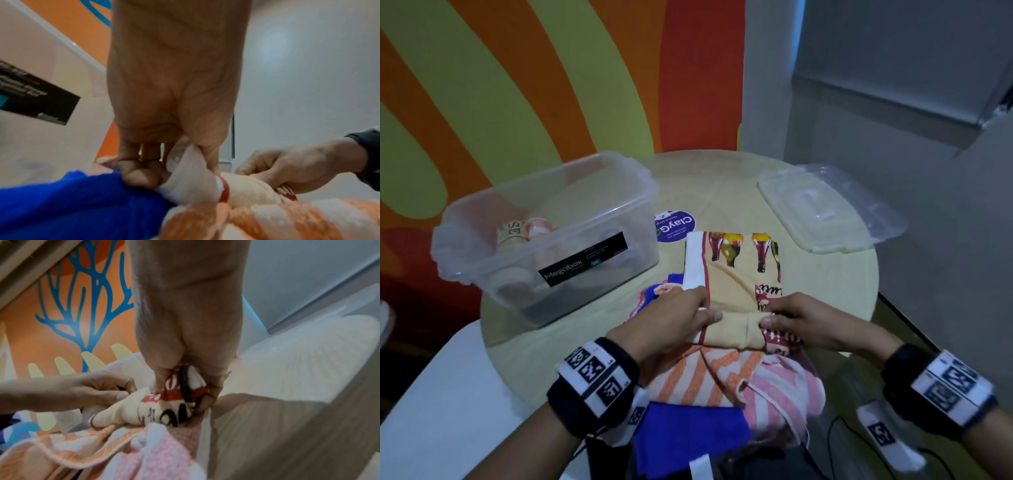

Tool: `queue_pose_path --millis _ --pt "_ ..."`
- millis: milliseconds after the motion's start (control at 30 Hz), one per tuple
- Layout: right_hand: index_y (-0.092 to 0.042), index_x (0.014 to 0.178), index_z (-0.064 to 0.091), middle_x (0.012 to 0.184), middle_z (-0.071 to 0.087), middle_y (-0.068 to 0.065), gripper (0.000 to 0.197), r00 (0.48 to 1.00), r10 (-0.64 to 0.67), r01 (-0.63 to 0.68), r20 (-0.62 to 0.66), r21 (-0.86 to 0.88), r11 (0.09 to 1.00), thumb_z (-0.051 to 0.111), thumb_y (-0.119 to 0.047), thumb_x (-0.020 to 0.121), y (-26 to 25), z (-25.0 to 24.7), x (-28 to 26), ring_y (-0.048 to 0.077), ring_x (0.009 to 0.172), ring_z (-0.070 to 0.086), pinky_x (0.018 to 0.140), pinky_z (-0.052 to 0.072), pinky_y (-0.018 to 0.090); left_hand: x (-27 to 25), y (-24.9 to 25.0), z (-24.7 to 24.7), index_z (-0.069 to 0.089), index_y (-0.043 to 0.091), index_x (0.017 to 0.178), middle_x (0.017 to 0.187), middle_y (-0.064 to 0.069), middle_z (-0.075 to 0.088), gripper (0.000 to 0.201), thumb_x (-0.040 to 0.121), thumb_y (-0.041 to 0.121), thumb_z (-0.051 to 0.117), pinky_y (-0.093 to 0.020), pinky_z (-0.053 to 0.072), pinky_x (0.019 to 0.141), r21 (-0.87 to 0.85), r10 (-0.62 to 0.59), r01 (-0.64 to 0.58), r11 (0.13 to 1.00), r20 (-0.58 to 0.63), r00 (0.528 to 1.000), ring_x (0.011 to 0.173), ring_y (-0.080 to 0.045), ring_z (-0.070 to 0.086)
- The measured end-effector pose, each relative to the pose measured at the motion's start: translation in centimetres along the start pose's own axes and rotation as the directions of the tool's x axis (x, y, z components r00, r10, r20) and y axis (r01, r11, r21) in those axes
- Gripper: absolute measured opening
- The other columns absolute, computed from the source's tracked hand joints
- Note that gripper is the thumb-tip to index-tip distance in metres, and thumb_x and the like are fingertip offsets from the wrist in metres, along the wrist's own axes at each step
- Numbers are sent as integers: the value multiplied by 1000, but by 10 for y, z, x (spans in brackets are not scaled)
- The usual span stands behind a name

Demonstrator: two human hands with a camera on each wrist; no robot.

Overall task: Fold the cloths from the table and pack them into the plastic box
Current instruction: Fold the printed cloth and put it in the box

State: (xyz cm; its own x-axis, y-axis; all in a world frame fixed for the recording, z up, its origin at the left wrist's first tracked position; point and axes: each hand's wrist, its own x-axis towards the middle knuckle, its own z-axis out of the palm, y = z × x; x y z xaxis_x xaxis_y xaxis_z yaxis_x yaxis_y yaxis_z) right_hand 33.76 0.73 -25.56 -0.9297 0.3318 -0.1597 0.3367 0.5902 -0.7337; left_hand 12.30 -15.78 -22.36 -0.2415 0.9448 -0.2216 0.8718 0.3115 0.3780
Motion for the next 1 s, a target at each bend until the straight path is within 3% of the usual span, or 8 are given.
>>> queue_pose_path --millis 167,300,433,567,667,733,867,1000 --pt "-20 91 60 87 61 -5 17 997 52 -54 -56 -22 998 63 -34 100 -3 4 11 7 75 54 69 44 27 -1 21 -9 45 20 104 109 -6 63 36 98 53 56 -39 39 73 404 132 -59 913 -155 979 101 -29 56" --pt "-18 95 57 93 64 0 21 993 107 -113 -51 -125 986 64 -37 98 -13 2 14 18 85 59 74 48 33 -1 23 -9 59 26 114 110 6 55 43 88 60 66 -34 36 80 365 272 -278 889 69 960 103 -14 44" --pt "-22 105 55 102 58 -4 21 990 -16 -60 -143 -510 858 57 -42 101 -33 2 9 19 95 51 81 45 37 7 19 -9 64 26 109 104 5 61 26 95 48 60 -31 37 77 302 289 -296 906 68 955 99 -13 51" --pt "-25 112 56 104 56 -7 37 994 -82 37 -79 -457 889 55 -58 95 -49 8 4 15 98 49 82 43 35 18 11 -17 64 25 88 83 8 63 18 97 38 58 -32 40 66 82 299 -300 950 28 954 76 -8 54" --pt "-27 96 51 87 55 -6 11 984 -137 83 -118 -378 922 62 -31 98 -38 7 14 21 84 57 65 40 28 31 2 -24 68 20 112 98 9 63 24 101 39 59 -27 40 71 -22 259 -259 966 -11 966 84 -7 54" --pt "-22 104 58 84 59 -5 5 980 -93 39 -176 -290 956 60 -21 100 -32 -3 26 19 78 57 61 37 24 44 -6 -28 68 21 111 104 4 66 27 100 45 61 -29 43 74 -68 190 -192 979 -47 981 90 -12 56" --pt "-17 113 61 85 59 -13 11 991 30 -57 -134 -207 977 58 -17 102 -27 -20 58 13 82 57 70 40 29 73 -8 -34 67 19 102 109 -4 67 29 95 47 66 -39 51 83 48 38 -35 998 -46 998 97 -21 60" --pt "-14 106 61 78 51 -20 5 994 65 -80 -92 -179 980 60 -13 101 -23 -23 76 6 71 50 64 38 22 77 1 -34 68 19 100 98 0 67 29 94 47 68 -36 51 75 144 176 -172 975 -16 984 90 -19 62"
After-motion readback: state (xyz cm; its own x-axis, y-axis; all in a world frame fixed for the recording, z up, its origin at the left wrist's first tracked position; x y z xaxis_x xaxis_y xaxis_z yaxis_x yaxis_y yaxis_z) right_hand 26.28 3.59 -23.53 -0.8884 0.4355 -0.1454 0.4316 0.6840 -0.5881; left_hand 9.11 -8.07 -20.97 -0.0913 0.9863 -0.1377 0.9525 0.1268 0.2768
